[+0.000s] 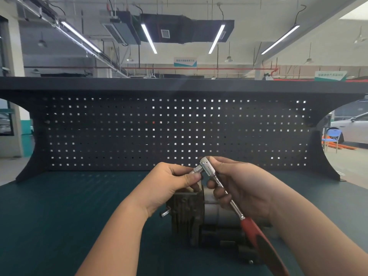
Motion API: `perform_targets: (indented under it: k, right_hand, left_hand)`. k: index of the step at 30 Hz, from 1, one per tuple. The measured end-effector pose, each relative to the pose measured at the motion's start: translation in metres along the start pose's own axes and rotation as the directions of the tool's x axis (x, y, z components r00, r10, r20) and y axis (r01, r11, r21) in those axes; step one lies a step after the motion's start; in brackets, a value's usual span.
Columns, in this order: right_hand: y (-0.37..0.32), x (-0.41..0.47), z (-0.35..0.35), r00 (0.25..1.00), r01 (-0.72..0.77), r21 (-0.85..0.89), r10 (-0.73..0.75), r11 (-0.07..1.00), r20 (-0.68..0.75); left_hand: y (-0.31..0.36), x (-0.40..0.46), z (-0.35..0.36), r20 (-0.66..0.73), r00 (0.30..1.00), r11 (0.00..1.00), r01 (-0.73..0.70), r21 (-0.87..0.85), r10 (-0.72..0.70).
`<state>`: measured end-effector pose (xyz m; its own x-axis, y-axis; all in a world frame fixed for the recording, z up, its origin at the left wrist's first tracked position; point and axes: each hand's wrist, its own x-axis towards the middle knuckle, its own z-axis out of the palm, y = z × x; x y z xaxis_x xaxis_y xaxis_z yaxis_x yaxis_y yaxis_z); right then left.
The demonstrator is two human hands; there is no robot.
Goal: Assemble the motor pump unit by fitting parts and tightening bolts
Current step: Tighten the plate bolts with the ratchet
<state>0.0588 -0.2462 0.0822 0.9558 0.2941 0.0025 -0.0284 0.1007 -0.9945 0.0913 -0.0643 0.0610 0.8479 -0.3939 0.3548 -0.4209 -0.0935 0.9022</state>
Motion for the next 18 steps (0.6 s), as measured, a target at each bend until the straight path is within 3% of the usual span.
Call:
perform_targets:
  k: [4, 6, 8, 10, 12, 14, 16, 18]
  right_hand:
    - [-0.009, -0.008, -0.005, 0.991, -0.005, 0.145, -0.015, 0.989, 0.134]
    - [-0.017, -0.015, -0.007, 0.961, 0.045, 0.320, -0.128, 0.946, 0.244]
    - [-0.018, -0.019, -0.001, 0.908, 0.150, 0.381, -0.280, 0.912, 0.312]
    - [-0.011, -0.018, 0.009, 0.871, 0.366, 0.183, -0.405, 0.912, 0.276]
    - [0.000, -0.013, 0.019, 0.830, 0.554, -0.144, -0.532, 0.820, 0.167]
    - [0.007, -0.009, 0.028, 0.746, 0.617, -0.362, -0.665, 0.699, -0.013]
    - [0.010, -0.009, 0.032, 0.609, 0.629, -0.500, -0.777, 0.595, -0.158]
    - [0.011, -0.010, 0.031, 0.574, 0.637, -0.475, -0.785, 0.607, -0.233]
  left_hand:
    - [0.001, 0.003, 0.004, -0.044, 0.999, 1.000, -0.009, 0.002, 0.009]
    - [0.000, 0.004, 0.006, -0.071, 0.997, 0.998, -0.023, -0.062, 0.019]
    - [0.001, 0.004, 0.007, -0.106, 0.994, 0.994, -0.024, -0.106, 0.013]
    - [0.001, 0.005, 0.008, -0.141, 0.990, 0.996, -0.017, -0.083, 0.005]
    - [0.001, 0.005, 0.009, -0.138, 0.990, 0.999, -0.038, -0.021, 0.035]
    - [0.002, 0.003, 0.010, -0.106, 0.992, 0.997, -0.071, 0.028, 0.073]
    - [0.003, 0.001, 0.010, -0.085, 0.994, 0.998, -0.063, 0.024, 0.064]
    - [0.003, 0.002, 0.008, -0.059, 0.998, 0.999, -0.034, 0.008, 0.035]
